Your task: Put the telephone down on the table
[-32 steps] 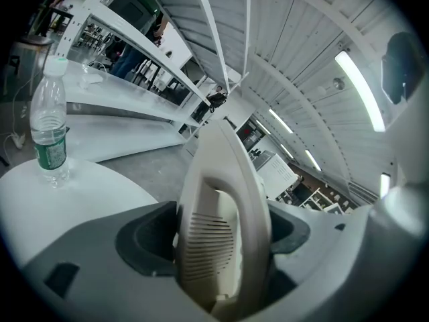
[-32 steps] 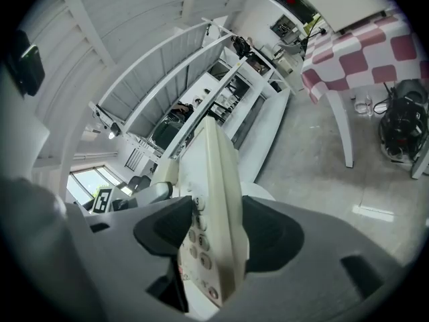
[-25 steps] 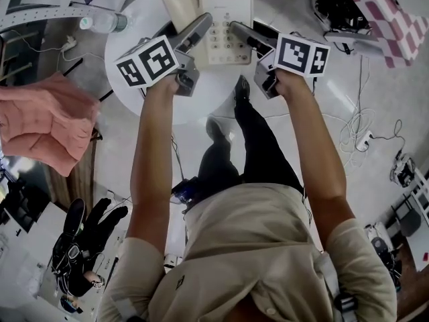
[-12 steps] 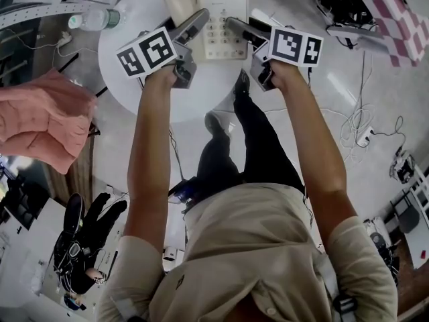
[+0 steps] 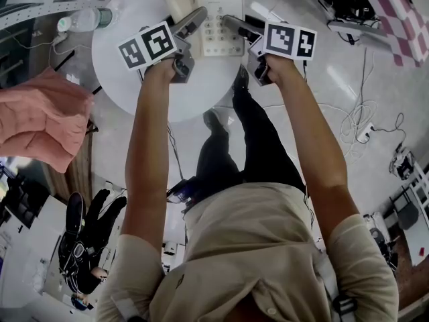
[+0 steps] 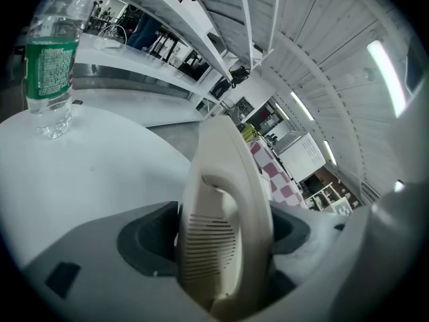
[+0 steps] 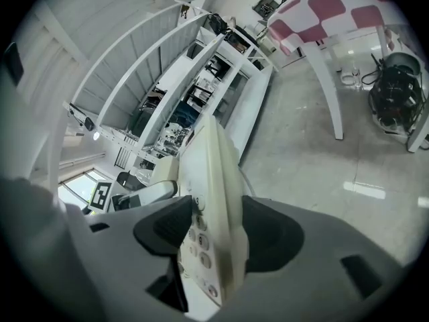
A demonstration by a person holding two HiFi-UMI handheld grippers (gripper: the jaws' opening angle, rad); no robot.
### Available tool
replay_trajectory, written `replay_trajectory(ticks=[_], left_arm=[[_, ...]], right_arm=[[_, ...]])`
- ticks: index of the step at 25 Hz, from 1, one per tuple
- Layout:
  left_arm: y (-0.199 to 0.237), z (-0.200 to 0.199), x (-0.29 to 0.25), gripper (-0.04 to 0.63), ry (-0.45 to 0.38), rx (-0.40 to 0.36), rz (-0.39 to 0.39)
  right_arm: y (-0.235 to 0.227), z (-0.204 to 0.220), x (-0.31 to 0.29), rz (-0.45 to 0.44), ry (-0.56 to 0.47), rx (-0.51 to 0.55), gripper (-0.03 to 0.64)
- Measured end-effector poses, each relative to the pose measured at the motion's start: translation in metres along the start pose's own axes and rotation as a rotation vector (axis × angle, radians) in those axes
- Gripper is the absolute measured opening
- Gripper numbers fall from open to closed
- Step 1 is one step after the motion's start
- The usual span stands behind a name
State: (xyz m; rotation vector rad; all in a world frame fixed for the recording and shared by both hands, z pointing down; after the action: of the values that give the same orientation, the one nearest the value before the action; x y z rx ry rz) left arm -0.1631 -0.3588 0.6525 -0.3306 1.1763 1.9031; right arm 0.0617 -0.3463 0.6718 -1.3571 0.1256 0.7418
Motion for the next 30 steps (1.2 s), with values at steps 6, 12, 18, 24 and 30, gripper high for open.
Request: replay_trajectory(ticks=[6,12,18,24,30], left_arm=[[0.012,0.009,-0.009,0.354,0.02,0.023,-0.001],[0.016,0.011,-0.014,0.354,0.024,0.026,0.008],[0.016,0.015,-0.013,0.354,0.008,-0.002,0.032],[0.004,0.017,-0.016,0.361,0.0,-0.218,-0.03],[0.003,0.014,-0.019,0.367,-0.058,-0.245,-0.052]], right_arm=[[-0.011,0.005,-0.008,0.017,0.023,-0.008,0.221],[-0.019,0.005,-0.012,0.014,0.025,-0.022,0.221],[-0.02,0.008,-0.012,0.001,0.016,0.0,0.221],[-0.02,0.009,-0.011,-0.007,0.001,0.014,0.222],[-0.022,0.009,-0.011,-0.02,-0.004,0.023,0.222]])
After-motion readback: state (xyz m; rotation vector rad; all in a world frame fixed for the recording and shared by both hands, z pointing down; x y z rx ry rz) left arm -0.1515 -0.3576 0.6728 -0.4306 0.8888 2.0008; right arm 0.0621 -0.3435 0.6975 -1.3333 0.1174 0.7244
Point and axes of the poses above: the fingertips, and each gripper's own axes: x backward along the fingers, y to its left, z out of its underside, the point moved 10 cm from there along x, backward along the fingers, and after that the axes turned 6 degrees about -x, right-handed, at the moved point
